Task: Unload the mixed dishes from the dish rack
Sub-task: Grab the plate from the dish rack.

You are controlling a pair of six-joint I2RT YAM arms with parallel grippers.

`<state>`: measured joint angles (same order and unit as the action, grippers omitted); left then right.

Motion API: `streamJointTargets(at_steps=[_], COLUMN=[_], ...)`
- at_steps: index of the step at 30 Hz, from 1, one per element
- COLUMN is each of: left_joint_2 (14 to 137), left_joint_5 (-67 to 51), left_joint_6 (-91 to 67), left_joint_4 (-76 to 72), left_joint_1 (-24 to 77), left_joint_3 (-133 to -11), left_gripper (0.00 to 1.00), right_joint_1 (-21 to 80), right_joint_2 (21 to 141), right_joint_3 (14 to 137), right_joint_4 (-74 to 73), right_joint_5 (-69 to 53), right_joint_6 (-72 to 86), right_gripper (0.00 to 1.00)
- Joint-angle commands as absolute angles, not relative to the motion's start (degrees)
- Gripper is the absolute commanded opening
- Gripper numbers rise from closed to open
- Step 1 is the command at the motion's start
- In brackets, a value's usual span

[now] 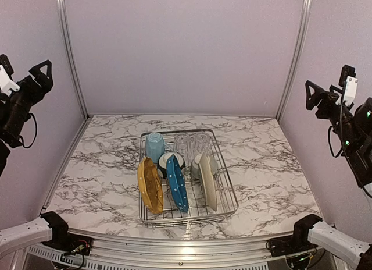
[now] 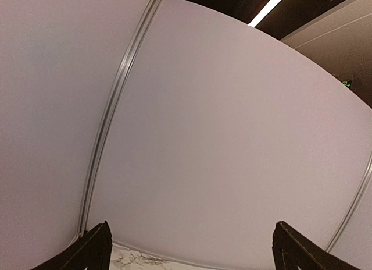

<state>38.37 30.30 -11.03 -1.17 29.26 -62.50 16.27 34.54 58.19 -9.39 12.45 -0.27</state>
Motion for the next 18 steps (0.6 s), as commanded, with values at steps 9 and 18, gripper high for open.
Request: streamJointTargets(at_steps=[9, 18], left_joint_2=[42.53, 46.76], left_joint_5=[20.51, 12.02], left_joint_6=[-18.25, -22.54], left_joint_4=[10.87, 15.27], left_joint_1=[14.41, 10.11], left_joint_3=[-61.81, -58.74], left_gripper=[0.99, 0.99], right_joint_1=[13.18, 11.99], right_joint_2=[46.93, 47.28], right_joint_3=[60.29, 56.13], right_joint_4=[-16.55, -16.18], right_joint_5=[23.30, 14.98], right_joint_6=[5.58, 8.95], right_gripper=[0.99, 0.99])
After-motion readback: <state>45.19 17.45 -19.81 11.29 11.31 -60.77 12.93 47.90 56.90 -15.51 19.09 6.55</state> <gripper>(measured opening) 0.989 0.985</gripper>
